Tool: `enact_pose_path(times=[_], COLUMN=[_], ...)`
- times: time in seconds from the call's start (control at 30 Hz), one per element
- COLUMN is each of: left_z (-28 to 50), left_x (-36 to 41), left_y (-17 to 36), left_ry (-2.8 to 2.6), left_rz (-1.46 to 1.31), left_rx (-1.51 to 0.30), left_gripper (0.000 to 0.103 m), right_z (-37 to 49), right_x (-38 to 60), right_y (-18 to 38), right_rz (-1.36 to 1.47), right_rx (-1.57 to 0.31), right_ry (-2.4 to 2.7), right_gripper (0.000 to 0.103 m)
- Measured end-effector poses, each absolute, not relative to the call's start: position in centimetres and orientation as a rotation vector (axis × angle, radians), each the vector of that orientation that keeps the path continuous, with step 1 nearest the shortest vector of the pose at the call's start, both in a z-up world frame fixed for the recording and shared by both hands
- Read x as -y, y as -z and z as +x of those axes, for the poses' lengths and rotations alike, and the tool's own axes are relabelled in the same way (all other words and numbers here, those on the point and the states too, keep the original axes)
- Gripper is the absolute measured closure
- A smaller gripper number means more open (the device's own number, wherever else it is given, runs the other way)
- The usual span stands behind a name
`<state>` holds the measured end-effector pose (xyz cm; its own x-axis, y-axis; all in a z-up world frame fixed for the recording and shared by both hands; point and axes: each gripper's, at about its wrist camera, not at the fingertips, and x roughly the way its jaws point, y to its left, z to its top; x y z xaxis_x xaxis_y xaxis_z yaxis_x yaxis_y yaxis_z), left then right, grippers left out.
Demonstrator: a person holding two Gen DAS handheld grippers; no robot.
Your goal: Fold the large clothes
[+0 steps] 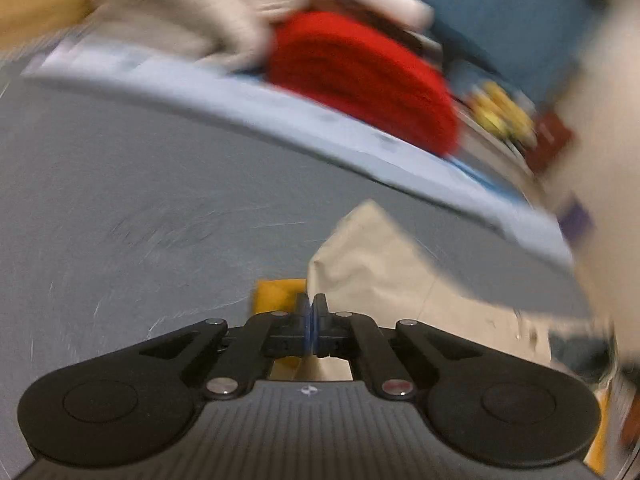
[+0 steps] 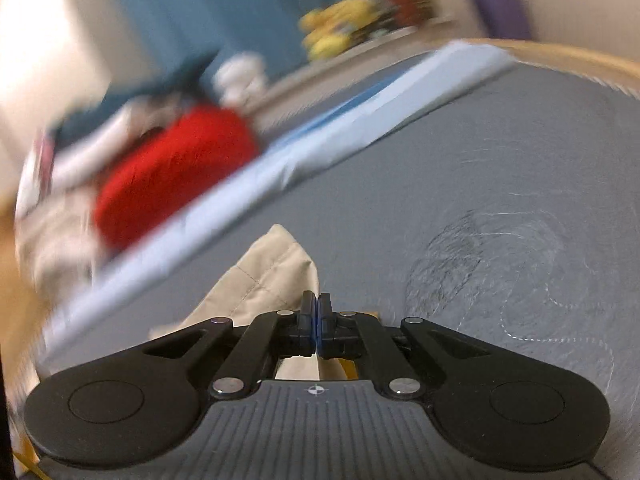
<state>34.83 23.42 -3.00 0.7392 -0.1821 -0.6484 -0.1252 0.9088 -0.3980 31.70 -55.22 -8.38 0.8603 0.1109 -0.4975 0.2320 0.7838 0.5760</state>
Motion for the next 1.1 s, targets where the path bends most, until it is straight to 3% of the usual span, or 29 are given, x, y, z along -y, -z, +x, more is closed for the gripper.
enact_pose_path(times=[0.13, 0.2, 0.23, 0.27, 0.33, 0.53, 0.57, 0.6, 0.63, 0.7, 0.9, 1.0, 1.1], left_z=[35.4, 35.7, 35.8, 36.0, 36.4, 37.6, 37.6, 37.6, 37.6, 37.2, 35.8, 36.4, 35.8], left_x=[-24.3, -23.9, -23.6, -23.3, -22.8, -21.3, -21.2, -21.1, -20.8, -20.9, -21.5, -20.8, -20.3], left_y=[3.9, 4.3, 4.5, 4.7, 5.0, 6.8, 7.0, 7.1, 7.0, 6.0, 3.4, 3.9, 3.2], left_ry=[-0.037, 0.003, 0.007, 0.004, 0.003, 0.025, 0.026, 0.033, 0.043, 0.039, -0.011, -0.048, -0.049], left_rz=[-0.507, -0.53, -0.518, -0.498, -0.464, -0.433, -0.421, -0.418, -0.414, -0.392, -0.416, -0.4, -0.364], left_rx=[-0.807, -0.848, -0.87, -0.881, -0.898, -0.925, -0.925, -0.92, -0.913, -0.845, -0.655, -0.726, -0.744], left_gripper=[0.096, 0.077, 0.06, 0.055, 0.055, 0.055, 0.061, 0.075, 0.103, 0.103, 0.103, 0.097, 0.079], right_z=[32.6, 32.9, 33.0, 33.0, 33.1, 33.2, 33.2, 33.2, 33.1, 32.8, 31.4, 32.7, 33.0], right_x=[55.1, 55.3, 55.2, 55.0, 54.5, 53.1, 52.5, 52.2, 52.0, 51.8, 50.9, 50.1, 49.2], right_y=[10.0, 10.9, 11.2, 11.3, 11.5, 12.6, 12.4, 12.2, 11.9, 10.6, 5.1, 6.1, 6.5], right_rz=[0.623, 0.66, 0.671, 0.659, 0.608, 0.569, 0.544, 0.521, 0.509, 0.494, 0.526, 0.503, 0.436], right_rx=[-0.677, -0.732, -0.752, -0.77, -0.81, -0.912, -0.917, -0.916, -0.906, -0.846, -0.505, -0.601, -0.66], right_ry=[0.253, 0.195, 0.17, 0.167, 0.157, 0.082, 0.076, 0.07, 0.061, 0.059, 0.057, 0.143, 0.132], right_gripper=[0.098, 0.092, 0.087, 0.078, 0.069, 0.069, 0.07, 0.086, 0.096, 0.101, 0.102, 0.093, 0.088])
